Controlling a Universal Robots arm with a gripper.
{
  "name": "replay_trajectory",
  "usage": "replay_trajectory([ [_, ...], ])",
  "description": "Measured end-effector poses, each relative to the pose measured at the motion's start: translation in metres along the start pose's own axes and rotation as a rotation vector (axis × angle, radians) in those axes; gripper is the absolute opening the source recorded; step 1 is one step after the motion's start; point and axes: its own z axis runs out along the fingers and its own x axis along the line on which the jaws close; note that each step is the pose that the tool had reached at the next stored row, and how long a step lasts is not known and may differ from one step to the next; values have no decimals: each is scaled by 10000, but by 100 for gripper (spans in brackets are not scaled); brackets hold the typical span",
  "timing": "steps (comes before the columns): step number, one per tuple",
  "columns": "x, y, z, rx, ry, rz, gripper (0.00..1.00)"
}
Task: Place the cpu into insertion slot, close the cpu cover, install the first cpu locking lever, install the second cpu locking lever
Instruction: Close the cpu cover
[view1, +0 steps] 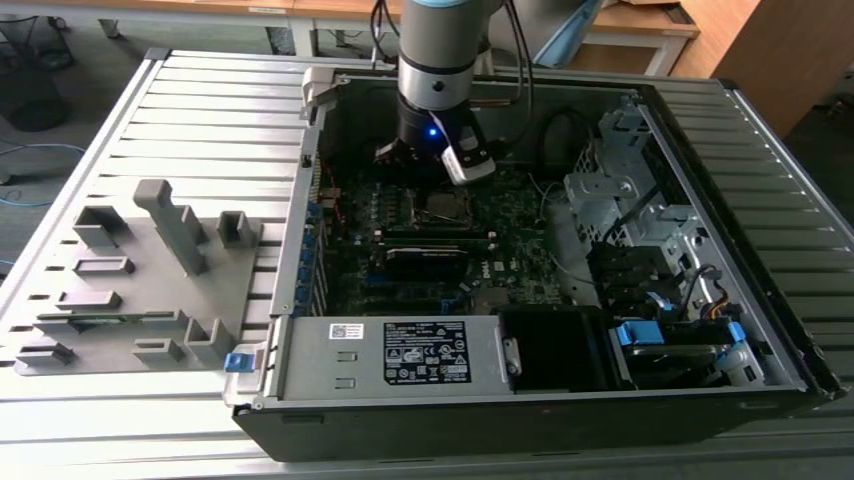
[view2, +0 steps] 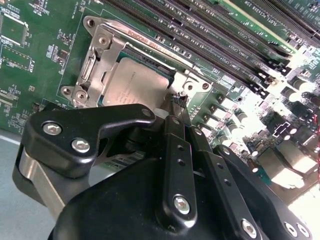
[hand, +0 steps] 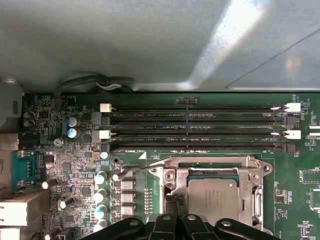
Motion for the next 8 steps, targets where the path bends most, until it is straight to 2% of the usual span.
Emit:
replay_trajectory([
  [8, 6, 0, 23, 1, 0, 1, 10],
])
